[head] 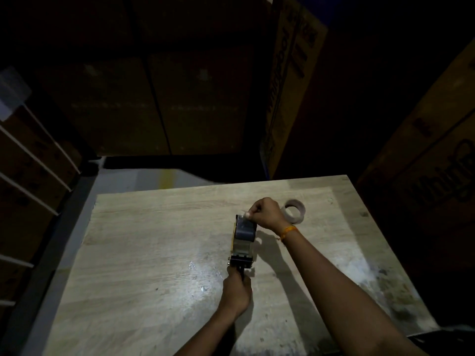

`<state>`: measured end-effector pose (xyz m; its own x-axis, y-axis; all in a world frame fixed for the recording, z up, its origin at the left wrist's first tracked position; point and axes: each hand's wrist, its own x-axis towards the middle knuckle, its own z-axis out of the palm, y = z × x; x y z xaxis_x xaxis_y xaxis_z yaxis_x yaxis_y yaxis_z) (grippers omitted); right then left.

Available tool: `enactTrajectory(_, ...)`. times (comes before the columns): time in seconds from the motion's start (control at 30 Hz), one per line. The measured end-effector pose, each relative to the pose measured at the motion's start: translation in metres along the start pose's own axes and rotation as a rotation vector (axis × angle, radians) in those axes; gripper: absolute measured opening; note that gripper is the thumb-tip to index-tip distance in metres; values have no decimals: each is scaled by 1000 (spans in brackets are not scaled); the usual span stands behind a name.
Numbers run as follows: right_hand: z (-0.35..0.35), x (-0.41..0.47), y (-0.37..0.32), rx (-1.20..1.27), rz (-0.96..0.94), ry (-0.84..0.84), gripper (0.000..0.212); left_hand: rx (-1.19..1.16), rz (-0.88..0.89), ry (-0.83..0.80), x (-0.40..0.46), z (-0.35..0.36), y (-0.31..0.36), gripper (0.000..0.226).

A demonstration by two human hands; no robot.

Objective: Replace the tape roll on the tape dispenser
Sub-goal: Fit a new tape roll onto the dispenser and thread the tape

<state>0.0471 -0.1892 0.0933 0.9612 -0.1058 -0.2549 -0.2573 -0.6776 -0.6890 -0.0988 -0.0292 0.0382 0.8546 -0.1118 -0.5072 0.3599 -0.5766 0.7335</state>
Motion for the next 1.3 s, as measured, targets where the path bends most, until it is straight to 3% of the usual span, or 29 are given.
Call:
enactTrajectory(0.27,-5,7,-5,-164,-23,-81,38,9,7,7,1,1,-2,25)
enactTrajectory(0.6,1,14,6,-102,39,-72,17,10,16,19,-9,12,-27,12)
enactTrajectory(0.83,7,16,11,-3,115,-139,18,-14,-7,36,-9,12,-25,29)
enactTrajectory(1.0,11,24,22,159,223,-165,17,-33,-3,36,-11,8,-19,30)
enactTrajectory(1.13,10,16,15,475,399,-156,14,-32,6,48,-11,7,-19,28)
enactTrajectory(1.3,7,7,11,771,671,-348,13,-44,1,41,-10,4,-18,27)
